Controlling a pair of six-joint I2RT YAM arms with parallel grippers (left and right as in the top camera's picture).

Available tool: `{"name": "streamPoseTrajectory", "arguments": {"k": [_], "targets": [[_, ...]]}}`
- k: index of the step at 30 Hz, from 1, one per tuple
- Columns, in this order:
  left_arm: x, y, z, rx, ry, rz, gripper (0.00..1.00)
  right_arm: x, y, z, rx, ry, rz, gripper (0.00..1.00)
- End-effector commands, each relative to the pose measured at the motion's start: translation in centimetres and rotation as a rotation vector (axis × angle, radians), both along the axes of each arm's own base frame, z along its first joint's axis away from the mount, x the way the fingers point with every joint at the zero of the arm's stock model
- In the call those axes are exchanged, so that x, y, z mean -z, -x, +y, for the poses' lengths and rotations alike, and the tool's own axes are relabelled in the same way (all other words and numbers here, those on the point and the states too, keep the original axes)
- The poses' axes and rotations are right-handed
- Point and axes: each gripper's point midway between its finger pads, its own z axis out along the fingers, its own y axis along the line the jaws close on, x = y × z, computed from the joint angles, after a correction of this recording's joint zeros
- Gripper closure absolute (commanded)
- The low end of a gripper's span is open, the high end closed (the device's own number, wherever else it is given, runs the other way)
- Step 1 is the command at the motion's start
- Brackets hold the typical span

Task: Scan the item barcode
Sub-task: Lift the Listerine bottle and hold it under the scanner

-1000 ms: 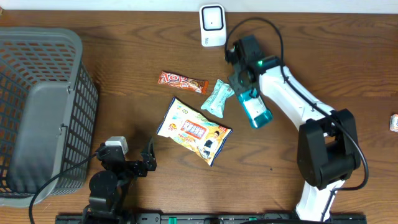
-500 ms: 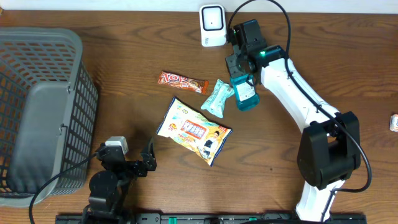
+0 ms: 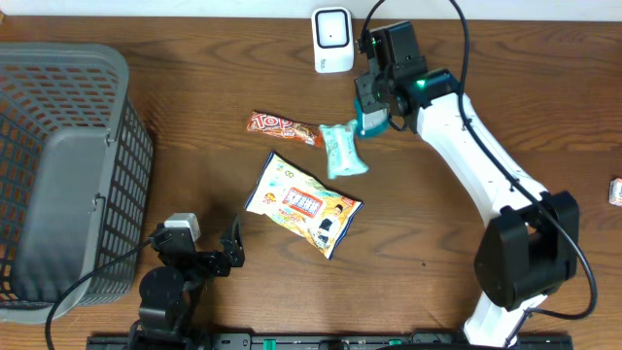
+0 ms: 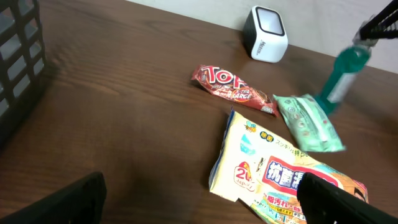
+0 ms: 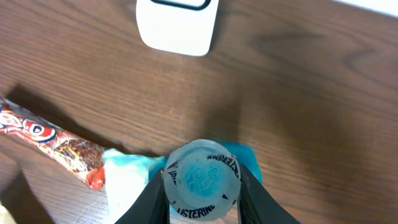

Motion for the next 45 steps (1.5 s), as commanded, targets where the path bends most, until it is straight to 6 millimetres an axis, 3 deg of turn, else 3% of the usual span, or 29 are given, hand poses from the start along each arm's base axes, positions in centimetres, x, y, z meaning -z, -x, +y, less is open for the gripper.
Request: {"name": "streamPoseTrajectory", "arguments": {"k": [1, 19, 22, 28, 30, 34, 38, 45], "targets": [[1.2, 0.2, 0.2, -0.012, 0.001, 0.038, 0.02, -5.0, -0.1, 0.4, 0.004, -0.05, -0.103, 0.91], [1.2, 0.2, 0.2, -0.012, 0.001, 0.038, 0.02, -1.0, 1.4, -0.2, 0.025, -0.032, -0.014, 0.9], [1.2, 0.2, 0.2, -0.012, 0.001, 0.038, 0.02, -0.7, 1.6, -0.3, 0.025, -0.028, -0.004, 0.86], [1.2, 0.2, 0.2, -0.012, 0.001, 0.038, 0.02, -0.1, 1.6, -0.2, 0.018, -0.024, 0.007, 0.43], [1.2, 0.2, 0.2, -0.012, 0.001, 0.038, 0.02, 0.9, 1.6, -0.1, -0.006, 0.0, 0.018, 0.27], [1.2, 0.2, 0.2, -0.012, 0.001, 0.038, 0.02, 3.8, 1.1, 0.6, -0.079, 0.02, 0.053, 0.03], [1.2, 0.2, 0.2, -0.012, 0.001, 0.038, 0.02, 7.0, 0.1, 3.1, -0.189, -0.07, 0.079, 0.01], [1.2, 0.2, 0.2, -0.012, 0.001, 0.038, 0.02, 10.6, -1.9, 3.7, -0.191, -0.076, 0.058, 0.01]]}}
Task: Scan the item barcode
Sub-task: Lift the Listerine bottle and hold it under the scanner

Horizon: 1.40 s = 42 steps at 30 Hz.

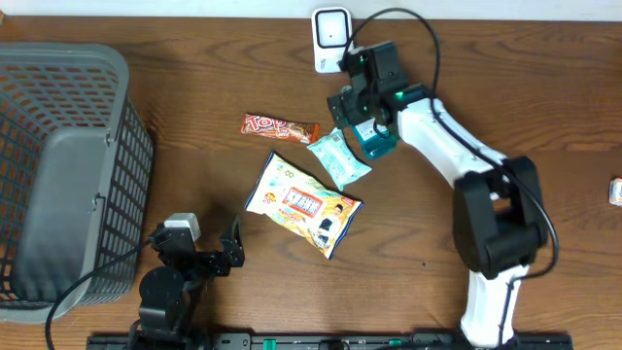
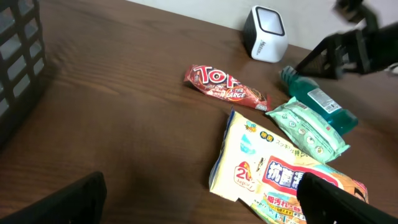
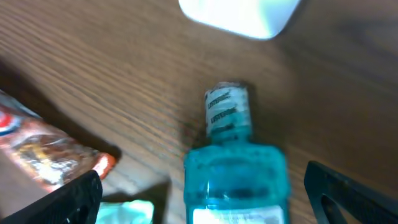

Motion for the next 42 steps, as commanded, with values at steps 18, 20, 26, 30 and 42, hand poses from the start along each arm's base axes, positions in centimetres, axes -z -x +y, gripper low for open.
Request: {"name": "streamPoseTrajectory", "arguments": {"k": [18, 20, 26, 30, 42], "targets": [[1.2, 0.2, 0.2, -0.012, 0.001, 0.038, 0.02, 8.1, -1.8, -2.9, 0.06, 0.039, 0.058, 0.23], [1.2, 0.2, 0.2, -0.012, 0.001, 0.038, 0.02, 8.1, -1.8, -2.7, 0.054, 0.034, 0.06, 0.36], [1.2, 0.2, 0.2, -0.012, 0.001, 0.038, 0.02, 6.8, -2.5, -1.7, 0.031, -0.008, 0.04, 0.59], [1.2, 0.2, 0.2, -0.012, 0.001, 0.038, 0.02, 5.0, -3.1, -1.3, 0.023, -0.024, 0.025, 0.69], [1.2, 0.2, 0.2, -0.012, 0.001, 0.038, 0.02, -5.2, -1.3, -1.9, 0.022, -0.046, -0.043, 0.83]]}}
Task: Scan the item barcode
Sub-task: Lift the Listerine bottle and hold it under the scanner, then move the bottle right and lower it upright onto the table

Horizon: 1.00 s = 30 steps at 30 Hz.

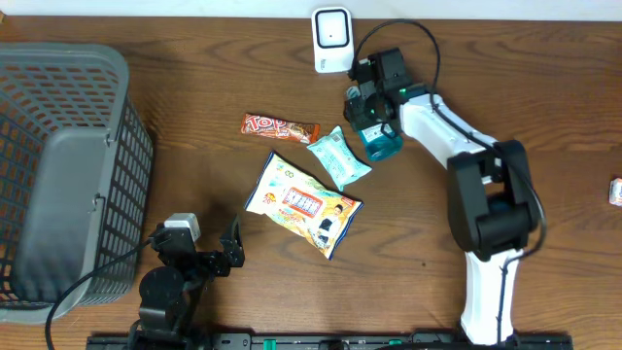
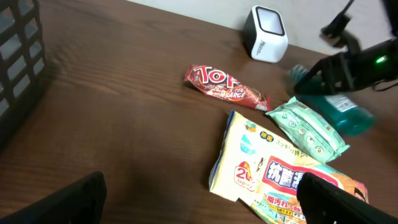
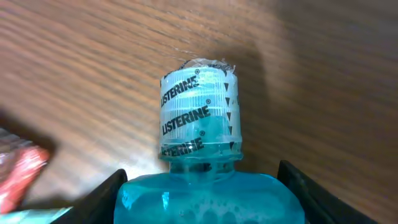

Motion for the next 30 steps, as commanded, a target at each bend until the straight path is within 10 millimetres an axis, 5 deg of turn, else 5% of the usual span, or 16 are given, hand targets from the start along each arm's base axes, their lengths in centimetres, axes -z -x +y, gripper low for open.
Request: {"name": "streamPoseTrajectory", "arguments": {"k": [1, 14, 23, 30], "targets": [[1.2, 0.2, 0.2, -0.012, 0.001, 0.038, 0.02, -9.7, -0.5, 0.5, -0.01, -0.063, -0.152, 0.83], [1.2, 0.2, 0.2, -0.012, 0.001, 0.038, 0.02, -18.7, 4.2, -1.1, -0.011, -0.079, -0.2, 0.99], [1.2, 0.2, 0.2, -0.012, 0.001, 0.038, 0.02, -25.5, 11.7, -3.7, -0.059, -0.038, -0.224, 0.99], [1.2, 0.2, 0.2, -0.012, 0.001, 0.038, 0.02, -26.9, 15.0, -4.2, -0.069, -0.05, -0.26, 0.99]]}}
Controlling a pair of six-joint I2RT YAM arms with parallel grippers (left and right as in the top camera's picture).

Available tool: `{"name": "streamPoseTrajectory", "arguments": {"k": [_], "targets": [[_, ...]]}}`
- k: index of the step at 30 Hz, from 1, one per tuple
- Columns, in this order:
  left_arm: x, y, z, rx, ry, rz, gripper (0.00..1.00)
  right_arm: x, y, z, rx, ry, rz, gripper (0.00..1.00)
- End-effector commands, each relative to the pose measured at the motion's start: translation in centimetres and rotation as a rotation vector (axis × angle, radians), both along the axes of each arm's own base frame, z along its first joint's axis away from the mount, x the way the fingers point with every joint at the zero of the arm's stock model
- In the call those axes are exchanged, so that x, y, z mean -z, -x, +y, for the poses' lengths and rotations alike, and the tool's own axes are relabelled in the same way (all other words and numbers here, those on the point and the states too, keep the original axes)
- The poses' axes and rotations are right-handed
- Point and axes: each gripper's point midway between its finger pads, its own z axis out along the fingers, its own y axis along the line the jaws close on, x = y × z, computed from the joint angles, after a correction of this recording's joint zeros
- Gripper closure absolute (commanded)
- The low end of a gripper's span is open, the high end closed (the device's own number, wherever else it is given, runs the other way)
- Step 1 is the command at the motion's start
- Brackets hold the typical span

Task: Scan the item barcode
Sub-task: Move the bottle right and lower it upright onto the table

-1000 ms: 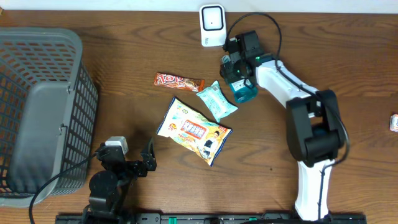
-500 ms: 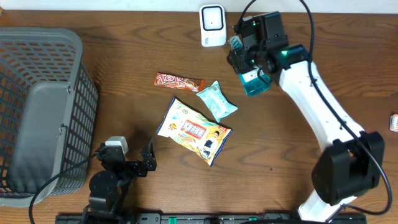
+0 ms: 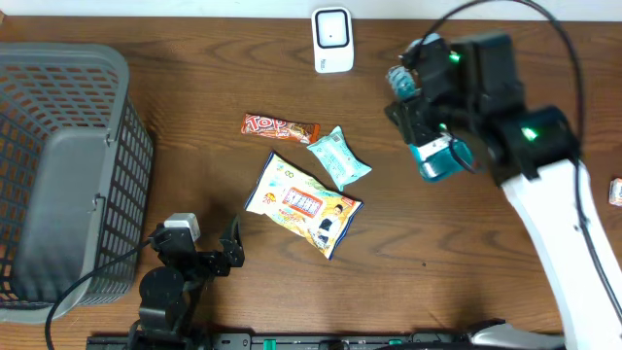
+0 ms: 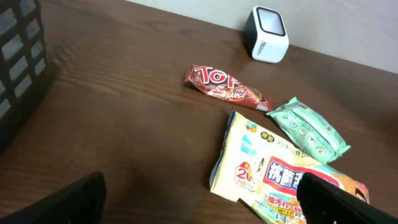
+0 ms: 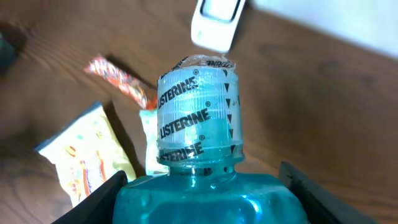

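Note:
A teal Listerine mouthwash bottle point(image 3: 436, 156) hangs raised off the table, right of the scanner, cap toward the far edge. My right gripper point(image 3: 442, 136) is shut on its body. In the right wrist view the bottle point(image 5: 199, 143) fills the frame, black fingers point(image 5: 93, 199) pressed to both its sides. The white scanner point(image 3: 331, 39) stands at the far edge, and the right wrist view shows the scanner point(image 5: 217, 22) beyond the cap. My left gripper point(image 3: 228, 255) rests low at the front, and in its own view the left gripper point(image 4: 202, 202) is open and holds nothing. The bottle is out of the left wrist view.
A grey mesh basket point(image 3: 58, 175) fills the left side. A red candy bar point(image 3: 280, 127), a green wipes pack point(image 3: 339, 157) and a yellow-white packet point(image 3: 303, 203) lie mid-table. A small item point(image 3: 616, 191) sits at the right edge.
The bottle was lying on the table beside the green pack with my right gripper round its body. Now it is up in the air and farther right, still gripped. The left arm has not moved.
First my right gripper held the bottle upright by its cap next to the green pack. Then the bottle lay flat below the scanner with the fingers spread wide over it. Then the fingers were against its body, and now it is lifted.

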Motion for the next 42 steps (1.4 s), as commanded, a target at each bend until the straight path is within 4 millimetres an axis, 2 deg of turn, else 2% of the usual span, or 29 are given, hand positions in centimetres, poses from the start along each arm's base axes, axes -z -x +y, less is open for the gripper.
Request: {"name": "streamPoseTrajectory", "arguments": {"k": [1, 6, 8, 10, 13, 15, 18, 22, 27, 35, 38, 42], "targets": [[1.2, 0.2, 0.1, -0.009, 0.002, 0.038, 0.02, 0.3, 0.8, 0.3, -0.027, -0.001, -0.036, 0.99], [1.2, 0.2, 0.1, -0.009, 0.002, 0.038, 0.02, 4.7, -1.2, 1.0, -0.026, -0.023, -0.099, 0.99], [1.2, 0.2, 0.1, -0.009, 0.002, 0.038, 0.02, 6.6, -2.5, 1.5, -0.026, -0.048, -0.175, 0.99], [1.2, 0.2, 0.1, -0.009, 0.002, 0.038, 0.02, 7.6, -3.6, 1.8, -0.002, -0.104, -0.256, 0.99], [1.2, 0.2, 0.1, -0.009, 0.002, 0.038, 0.02, 7.8, -4.8, 1.7, 0.077, -0.269, -0.411, 0.98], [1.2, 0.2, 0.1, -0.009, 0.002, 0.038, 0.02, 7.8, -5.0, 1.5, 0.092, -0.308, -0.479, 0.95], [1.2, 0.2, 0.1, -0.009, 0.002, 0.038, 0.02, 8.7, -5.5, 1.0, 0.126, -0.31, -0.537, 0.94], [1.2, 0.2, 0.1, -0.009, 0.002, 0.038, 0.02, 10.8, -7.4, -0.1, 0.208, -0.275, -0.566, 0.93], [1.2, 0.2, 0.1, -0.009, 0.002, 0.038, 0.02, 12.8, -9.5, 0.4, 0.221, -0.305, -0.647, 0.79], [1.2, 0.2, 0.1, -0.009, 0.002, 0.038, 0.02, 15.6, -10.6, 0.5, 0.229, -0.32, -0.689, 0.73], [1.2, 0.2, 0.1, -0.009, 0.002, 0.038, 0.02, 15.9, -10.6, 0.6, 0.229, -0.324, -0.698, 0.65], [1.2, 0.2, 0.1, -0.009, 0.002, 0.038, 0.02, 15.2, -10.7, 0.6, 0.228, -0.337, -0.725, 0.57]]}}
